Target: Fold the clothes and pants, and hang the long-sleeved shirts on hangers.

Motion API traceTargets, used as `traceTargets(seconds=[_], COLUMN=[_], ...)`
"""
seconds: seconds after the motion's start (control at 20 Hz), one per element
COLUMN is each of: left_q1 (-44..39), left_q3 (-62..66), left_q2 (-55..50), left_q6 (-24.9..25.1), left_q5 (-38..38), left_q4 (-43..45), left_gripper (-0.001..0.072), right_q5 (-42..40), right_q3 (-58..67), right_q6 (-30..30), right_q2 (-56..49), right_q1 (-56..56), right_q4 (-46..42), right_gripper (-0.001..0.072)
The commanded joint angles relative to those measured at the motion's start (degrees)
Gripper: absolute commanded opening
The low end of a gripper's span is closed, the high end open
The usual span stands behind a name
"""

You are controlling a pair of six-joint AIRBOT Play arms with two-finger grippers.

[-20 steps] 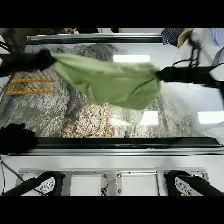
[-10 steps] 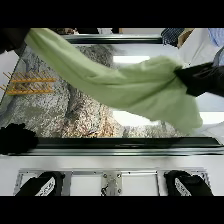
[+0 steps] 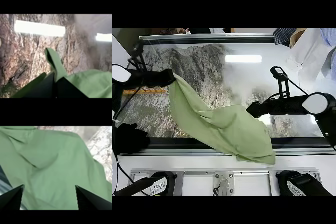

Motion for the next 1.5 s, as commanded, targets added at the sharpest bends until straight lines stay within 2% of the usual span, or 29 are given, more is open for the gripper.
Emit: traceTargets(seconds=[0.0,0.15,0.3,0.4,0.55,0.65,0.8,0.85,0.95,1.1,1.3,1.45], left_q1=[0.0,0.0,0.0,0.0,0.0,0.0,0.0,0.0,0.0,0.8,4.4,5.9], left_q3=[-1.7,-1.7,-1.7,-1.7,-1.7,-1.7,-1.7,-1.7,-1.7,-1.1,8.7,15.9], left_q2=[-4.3,-4.4,-4.4,-4.4,-4.4,-4.4,-4.4,-4.4,-4.3,-0.7,11.9,24.1], left_q6=[0.1,0.1,0.1,0.1,0.1,0.1,0.1,0.1,0.1,0.1,0.1,0.1], left_q5=[-0.6,-0.1,-0.1,0.0,0.0,0.0,-0.1,-0.1,-0.1,0.0,-4.0,-6.2], left_q4=[0.2,0.2,0.2,0.2,0.2,0.2,0.2,0.2,0.2,0.2,0.2,0.2], left_gripper=[0.0010,0.0010,0.0010,0.0010,0.0010,0.0010,0.0010,0.0010,0.0010,0.0010,0.0010,0.0010], right_q5=[-2.1,-0.5,-5.1,-8.2,-8.3,-8.4,-8.7,-8.9,-8.7,-8.6,-4.5,-3.2], right_q3=[-1.4,-1.5,-1.4,-1.3,-1.3,-1.3,-1.3,-1.3,-1.3,-0.4,6.8,10.2], right_q6=[-0.5,-0.6,-1.3,-4.1,-13.3,-17.5,-18.5,-18.5,-19.7,-19.7,-19.5,-12.4], right_q2=[-4.8,-12.7,-23.2,-28.6,-33.1,-33.6,-33.6,-33.6,-33.4,-28.2,-8.5,8.5], right_q1=[-6.8,-14.1,-15.2,-15.2,-14.3,-12.3,-10.0,-9.6,-9.4,-10.4,-14.4,-16.5], right_q4=[-6.5,-8.5,-7.0,0.5,15.5,18.6,19.0,19.0,19.0,18.3,12.6,5.6], right_gripper=[0.0713,0.0713,0.0713,0.0713,0.0707,0.0531,0.0510,0.0466,0.0010,0.0014,0.0014,0.0013])
